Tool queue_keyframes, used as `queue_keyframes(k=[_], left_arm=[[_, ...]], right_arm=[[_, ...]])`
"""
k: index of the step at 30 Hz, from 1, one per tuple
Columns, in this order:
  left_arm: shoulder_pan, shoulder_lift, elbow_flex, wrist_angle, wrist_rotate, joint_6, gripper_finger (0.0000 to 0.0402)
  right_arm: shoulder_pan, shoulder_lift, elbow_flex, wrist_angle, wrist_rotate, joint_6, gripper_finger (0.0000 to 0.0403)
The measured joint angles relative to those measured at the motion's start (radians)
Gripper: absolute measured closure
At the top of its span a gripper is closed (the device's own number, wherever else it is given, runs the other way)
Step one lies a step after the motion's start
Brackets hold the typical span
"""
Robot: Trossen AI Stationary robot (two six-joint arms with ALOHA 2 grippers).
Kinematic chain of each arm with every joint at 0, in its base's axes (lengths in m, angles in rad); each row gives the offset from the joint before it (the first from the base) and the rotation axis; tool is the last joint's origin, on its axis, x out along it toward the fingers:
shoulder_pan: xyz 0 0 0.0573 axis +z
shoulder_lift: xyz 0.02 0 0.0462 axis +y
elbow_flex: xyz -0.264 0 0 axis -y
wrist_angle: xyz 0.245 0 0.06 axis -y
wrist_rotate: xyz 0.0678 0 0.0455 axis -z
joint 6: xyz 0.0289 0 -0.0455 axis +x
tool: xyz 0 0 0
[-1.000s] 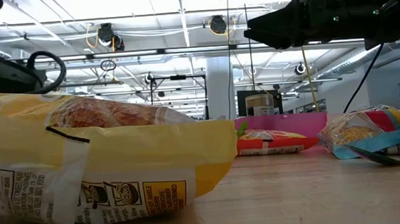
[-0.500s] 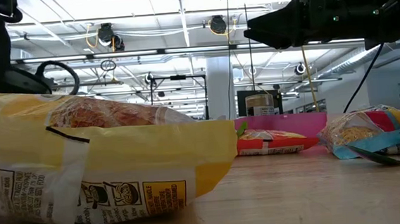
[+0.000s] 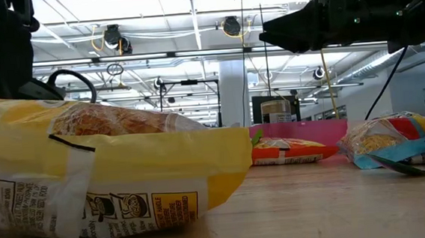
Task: Pick & Place Food Item
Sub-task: Put the blue baby spoon into the orange bin
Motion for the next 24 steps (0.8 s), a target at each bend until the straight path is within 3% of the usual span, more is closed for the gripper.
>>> queue_keyframes(k=[4,11,24], left_arm=[[0.008,0.000,0.001,-0.006,0.002,0.017,0.0391],[0.018,-0.001,0.001,-0.064,0.023,0.007,0.0397],[0.025,-0.001,0.002,-0.047,0.099,0.011,0.0318]], right_arm=[[0.000,0.000,0.000,0.000,0.000,0.000,0.0074],[0.000,0.000,0.000,0.000,0.000,0.000,0.0074],[0.000,0.000,0.000,-0.008,0.000,0.000,0.0074]])
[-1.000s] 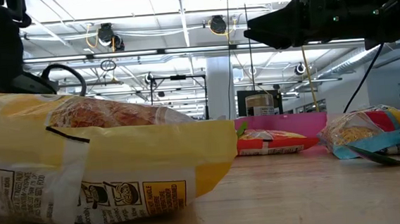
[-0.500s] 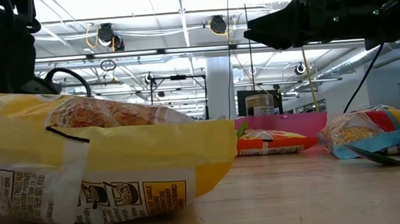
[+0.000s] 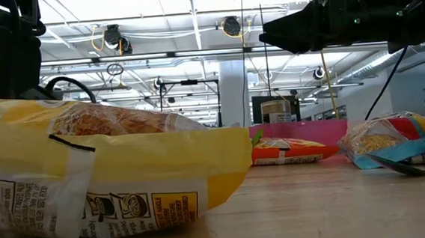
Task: Pick & Place Food Item
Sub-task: Put the blue baby spoon into the orange bin
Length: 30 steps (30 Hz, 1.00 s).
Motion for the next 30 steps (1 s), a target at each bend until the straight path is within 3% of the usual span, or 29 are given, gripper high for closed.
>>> queue_keyframes(k=[11,16,22,30], left_arm=[[-0.001,0.000,0.000,-0.003,-0.055,0.004,0.0190],[-0.001,-0.001,0.000,-0.003,-0.103,-0.004,0.0153],[0.002,-0.001,-0.013,0.007,-0.140,-0.004,0.0143],[0.007,-0.003,-0.074,0.051,-0.123,-0.025,0.0175]], right_arm=[[0.000,0.000,0.000,-0.001,0.000,0.000,0.0074],[0.000,0.000,0.000,-0.005,0.000,0.000,0.0074],[0.000,0.000,0.000,-0.009,0.000,0.000,0.0074],[0.000,0.000,0.000,-0.015,0.000,0.000,0.0074]])
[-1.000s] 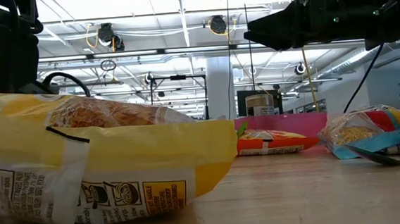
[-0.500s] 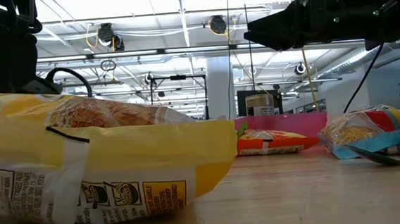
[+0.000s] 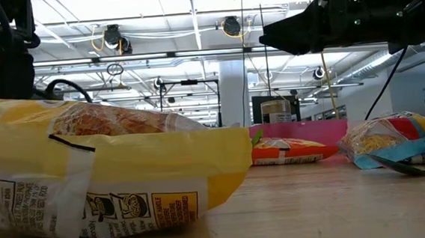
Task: Pick & Place Food Item
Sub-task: Put the blue baby spoon into the orange bin
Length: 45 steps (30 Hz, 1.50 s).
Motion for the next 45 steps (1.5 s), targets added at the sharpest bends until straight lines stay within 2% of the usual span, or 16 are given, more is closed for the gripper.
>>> queue_keyframes(k=[5,15,22,30,38,45], left_arm=[[0.001,0.000,-0.021,0.006,-0.005,-0.029,0.0225],[0.002,0.003,-0.027,-0.005,0.035,-0.013,0.0388],[0.002,-0.001,0.010,-0.175,0.122,-0.011,0.0394],[-0.001,-0.098,0.143,-0.247,0.122,-0.048,0.0396],[-0.027,-0.219,0.276,-0.245,0.045,-0.067,0.0393],[-0.049,-0.278,0.337,-0.175,-0.084,-0.022,0.0393]], right_arm=[[0.000,0.000,0.000,0.000,0.000,0.000,0.0074],[0.000,0.000,0.000,0.000,0.000,0.000,0.0074],[0.000,0.000,0.000,0.001,0.000,0.000,0.0074],[0.000,0.000,0.000,0.000,0.000,0.006,0.0074],[0.000,0.000,0.000,0.000,0.000,0.006,0.0074],[0.000,0.000,0.000,0.019,0.000,-0.006,0.0074]])
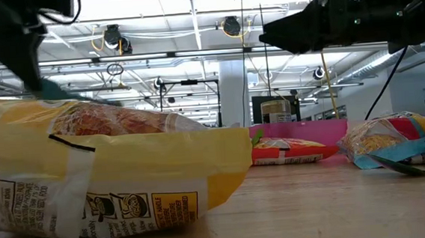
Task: Pick & Place Food Item
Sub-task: Put the blue baby spoon into the orange bin
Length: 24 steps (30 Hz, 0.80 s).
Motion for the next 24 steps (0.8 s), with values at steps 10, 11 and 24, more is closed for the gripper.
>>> queue_keyframes(k=[10,11,24], left_arm=[[0.056,-0.010,-0.001,0.218,-0.168,0.251,0.0392],[0.068,-0.010,-0.001,0.245,-0.178,0.284,0.0392],[0.259,-0.010,-0.002,0.653,0.009,0.739,0.0392]], right_arm=[[0.000,0.000,0.000,0.067,0.000,-0.032,0.0074],[0.000,0.000,0.000,0.076,0.000,-0.041,0.0074],[0.000,0.000,0.000,0.002,-0.030,0.002,0.0074]])
